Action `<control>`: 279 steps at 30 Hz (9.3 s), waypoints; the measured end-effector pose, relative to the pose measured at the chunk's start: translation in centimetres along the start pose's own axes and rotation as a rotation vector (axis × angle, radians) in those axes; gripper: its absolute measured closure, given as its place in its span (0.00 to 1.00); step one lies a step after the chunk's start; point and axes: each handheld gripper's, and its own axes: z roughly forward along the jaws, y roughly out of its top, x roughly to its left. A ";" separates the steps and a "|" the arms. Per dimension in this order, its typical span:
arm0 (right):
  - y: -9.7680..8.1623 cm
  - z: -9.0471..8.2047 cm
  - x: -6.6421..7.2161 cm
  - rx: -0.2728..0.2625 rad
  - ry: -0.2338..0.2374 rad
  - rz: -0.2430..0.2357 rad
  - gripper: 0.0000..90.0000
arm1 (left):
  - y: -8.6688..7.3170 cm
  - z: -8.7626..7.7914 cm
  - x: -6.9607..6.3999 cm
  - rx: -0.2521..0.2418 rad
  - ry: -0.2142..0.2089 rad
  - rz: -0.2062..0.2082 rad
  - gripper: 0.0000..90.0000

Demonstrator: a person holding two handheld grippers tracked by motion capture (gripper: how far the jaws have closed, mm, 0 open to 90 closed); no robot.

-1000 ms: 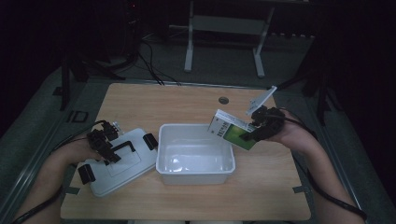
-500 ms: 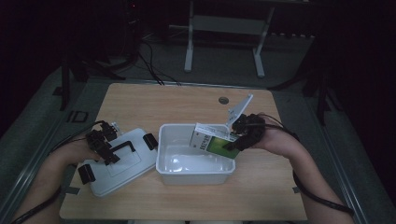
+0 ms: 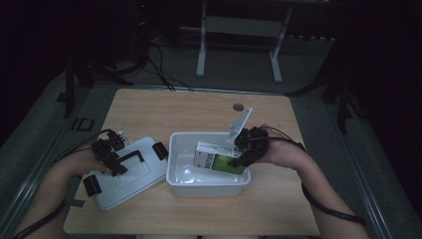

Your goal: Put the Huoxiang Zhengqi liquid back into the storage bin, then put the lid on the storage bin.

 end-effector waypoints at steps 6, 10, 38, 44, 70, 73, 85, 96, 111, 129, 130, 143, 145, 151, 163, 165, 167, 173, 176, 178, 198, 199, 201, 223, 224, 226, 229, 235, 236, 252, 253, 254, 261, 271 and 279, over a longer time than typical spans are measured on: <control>0.1 1.3 -0.3 0.024 0.013 -0.017 0.71 | -0.1 0.1 0.1 0.002 0.000 -0.004 0.37; 0.1 2.3 -0.7 0.042 0.022 -0.017 0.71 | -0.2 0.1 0.1 0.000 -0.003 -0.004 0.37; -1.1 7.9 -1.7 0.097 0.092 -0.021 0.71 | -0.2 0.3 0.1 0.008 -0.001 -0.005 0.37; -1.0 8.8 -1.5 0.122 0.107 -0.036 0.71 | -0.1 0.3 0.1 0.008 0.002 0.000 0.37; -0.6 9.5 -1.2 0.147 0.126 -0.036 0.63 | -0.2 0.0 0.0 0.000 0.007 -0.003 0.37; -0.6 9.0 -1.2 0.143 0.119 -0.034 0.63 | -0.1 -0.2 0.0 -0.001 0.008 0.002 0.37; -1.5 5.1 -1.4 0.057 0.080 -0.012 0.61 | -0.2 -0.3 0.0 0.005 0.010 0.003 0.37; -3.8 2.2 -1.9 -0.001 0.024 0.031 0.55 | 0.0 -0.6 -0.1 -0.004 0.005 0.004 0.37; -7.9 0.3 -2.5 -0.018 -0.017 0.108 0.48 | 0.2 -0.3 -0.3 -0.005 0.005 0.008 0.37; -12.5 2.7 -3.8 0.031 -0.059 0.232 0.27 | 0.5 0.7 -0.4 -0.011 0.049 0.052 0.42; -12.7 2.9 -3.8 0.026 -0.060 0.237 0.26 | 0.5 0.8 -0.4 -0.008 0.062 0.054 0.43; -14.1 4.7 -4.1 0.085 -0.073 0.269 0.23 | 1.2 1.0 0.0 -0.052 0.068 0.089 0.61; -14.2 4.8 -4.1 0.080 -0.075 0.259 0.23 | 1.3 1.1 -0.2 -0.047 0.060 0.101 0.64; -14.6 5.5 -4.1 0.083 -0.087 0.259 0.20 | 1.3 1.0 -0.1 -0.053 0.039 0.099 0.71; -15.6 6.7 -3.4 0.069 -0.098 0.263 0.20 | 1.3 1.1 0.1 -0.059 -0.003 0.102 0.93; -15.8 6.9 -3.3 0.061 -0.095 0.267 0.20 | 1.3 1.0 0.0 -0.047 0.005 0.118 0.93; -16.0 7.0 -3.2 0.058 -0.086 0.268 0.20 | 1.2 0.7 0.0 -0.049 0.002 0.131 0.93; -16.4 6.9 -3.1 0.051 -0.091 0.278 0.20 | 0.5 -1.5 0.1 -0.082 0.014 0.124 0.93; -16.5 6.8 -3.0 0.047 -0.096 0.279 0.19 | 0.1 -2.8 0.0 -0.086 0.017 0.130 0.93; -16.5 6.8 -2.9 0.047 -0.096 0.275 0.19 | 0.0 -3.5 -0.2 -0.081 0.022 0.134 0.93; -17.2 6.3 -2.5 0.032 -0.117 0.272 0.15 | -0.9 -10.9 -1.6 -0.121 0.058 0.183 0.93; -17.2 6.3 -2.5 0.032 -0.116 0.270 0.15 | -0.7 -11.1 -1.8 -0.127 0.056 0.189 0.93; -17.1 6.4 -2.5 0.032 -0.113 0.270 0.15 | -0.3 -11.5 -2.1 -0.133 0.055 0.203 0.93; -16.8 6.7 -2.3 0.029 -0.097 0.255 0.16 | 4.9 -13.8 -5.7 -0.178 0.048 0.344 0.93; -16.8 6.7 -2.3 0.029 -0.097 0.255 0.16 | 5.2 -13.7 -5.9 -0.176 0.046 0.354 0.93; -16.8 6.7 -2.3 0.028 -0.099 0.255 0.15 | 5.8 -13.6 -6.2 -0.176 0.039 0.370 0.93; -16.8 6.7 -2.3 0.028 -0.101 0.253 0.15 | 6.7 -13.4 -6.6 -0.175 0.035 0.389 0.93; -16.7 6.6 -2.3 0.028 -0.101 0.252 0.15 | 8.5 -13.0 -7.7 -0.186 0.033 0.426 0.93; -16.7 6.6 -2.2 0.030 -0.100 0.251 0.15 | 8.8 -13.0 -7.8 -0.192 0.028 0.432 0.93; -16.8 6.6 -2.1 0.021 -0.099 0.247 0.15 | 13.2 -12.4 -10.6 -0.183 0.010 0.512 0.93; -16.8 6.6 -2.1 0.024 -0.099 0.249 0.15 | 13.4 -12.3 -10.8 -0.181 0.007 0.515 0.93; -16.8 6.6 -2.1 0.026 -0.099 0.247 0.15 | 13.8 -12.2 -11.1 -0.182 0.005 0.525 0.93; -16.9 6.6 -1.9 0.021 -0.100 0.243 0.15 | 15.6 -11.4 -12.5 -0.164 -0.005 0.575 0.93; -17.1 6.5 -2.0 0.010 -0.103 0.242 0.15 | 17.4 -10.9 -13.6 -0.167 -0.018 0.616 0.93; -17.4 6.6 -1.8 0.012 -0.100 0.245 0.16 | 19.0 -10.3 -14.9 -0.176 -0.029 0.655 0.93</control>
